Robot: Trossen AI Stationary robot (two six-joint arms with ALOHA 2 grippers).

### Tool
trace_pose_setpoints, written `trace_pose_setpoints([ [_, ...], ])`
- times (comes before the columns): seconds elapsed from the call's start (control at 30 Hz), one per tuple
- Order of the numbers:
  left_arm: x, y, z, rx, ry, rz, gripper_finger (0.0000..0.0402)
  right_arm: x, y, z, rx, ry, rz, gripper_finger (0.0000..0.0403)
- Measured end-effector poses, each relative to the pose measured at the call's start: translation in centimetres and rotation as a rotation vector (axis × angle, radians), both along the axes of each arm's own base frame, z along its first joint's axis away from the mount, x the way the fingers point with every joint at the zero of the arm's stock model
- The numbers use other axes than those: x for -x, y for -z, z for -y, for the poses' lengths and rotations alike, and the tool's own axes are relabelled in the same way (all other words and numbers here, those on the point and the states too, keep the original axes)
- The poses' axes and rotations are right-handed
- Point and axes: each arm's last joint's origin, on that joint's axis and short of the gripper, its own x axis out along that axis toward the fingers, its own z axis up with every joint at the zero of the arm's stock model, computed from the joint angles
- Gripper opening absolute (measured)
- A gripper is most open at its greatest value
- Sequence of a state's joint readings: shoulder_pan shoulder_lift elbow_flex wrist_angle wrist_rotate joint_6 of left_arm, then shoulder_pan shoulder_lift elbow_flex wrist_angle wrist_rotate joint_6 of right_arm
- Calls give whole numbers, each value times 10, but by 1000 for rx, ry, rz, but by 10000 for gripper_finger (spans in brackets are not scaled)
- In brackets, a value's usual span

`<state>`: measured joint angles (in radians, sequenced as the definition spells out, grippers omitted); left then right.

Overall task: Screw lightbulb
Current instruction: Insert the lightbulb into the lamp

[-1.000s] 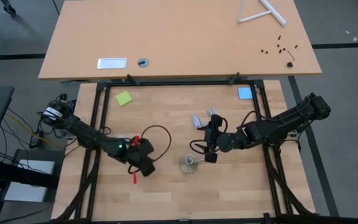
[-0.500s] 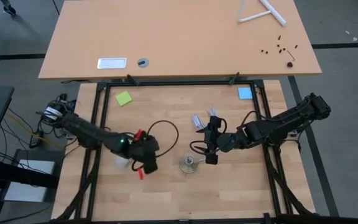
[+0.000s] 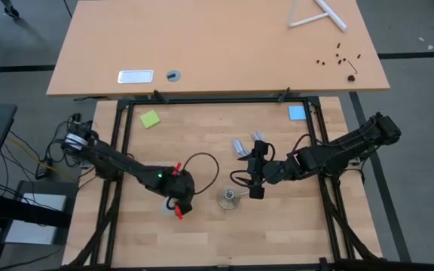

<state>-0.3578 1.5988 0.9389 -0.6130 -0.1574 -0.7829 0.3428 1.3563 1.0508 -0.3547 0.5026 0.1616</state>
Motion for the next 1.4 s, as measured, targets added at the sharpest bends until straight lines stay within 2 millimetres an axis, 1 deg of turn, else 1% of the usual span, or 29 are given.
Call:
trace_pose_setpoints([
  [0.07,-2,7,4,-9,56,-17,266,0,0,0,0,0,0,310],
  [0.17,-6,7,7,-33,172,19,266,0,0,0,2,0,-6,310],
  [0.33,-14,-8,11,-111,379,61,266,0,1,0,3,0,-8,310],
  [0.43,-17,-16,12,-144,466,51,266,0,1,0,0,1,-8,310],
  [0.53,-20,-29,14,-173,539,39,266,0,1,0,0,1,-8,310],
  [0.67,-16,-40,20,-186,650,-15,266,1,1,0,1,1,-9,310],
  [0.77,-9,-42,24,-182,714,-80,266,1,1,0,-1,-1,-11,310],
  [0.97,11,-40,26,-226,728,-263,266,1,1,0,-3,-4,-11,310],
  [1.1,23,-34,33,-191,722,-328,266,1,1,0,-3,-4,-13,310],
  [1.23,27,-29,45,-184,736,-290,266,2,7,1,0,-2,-29,310],
  [1.4,21,-31,55,-230,729,-163,266,3,16,1,-2,1,-32,310],
])
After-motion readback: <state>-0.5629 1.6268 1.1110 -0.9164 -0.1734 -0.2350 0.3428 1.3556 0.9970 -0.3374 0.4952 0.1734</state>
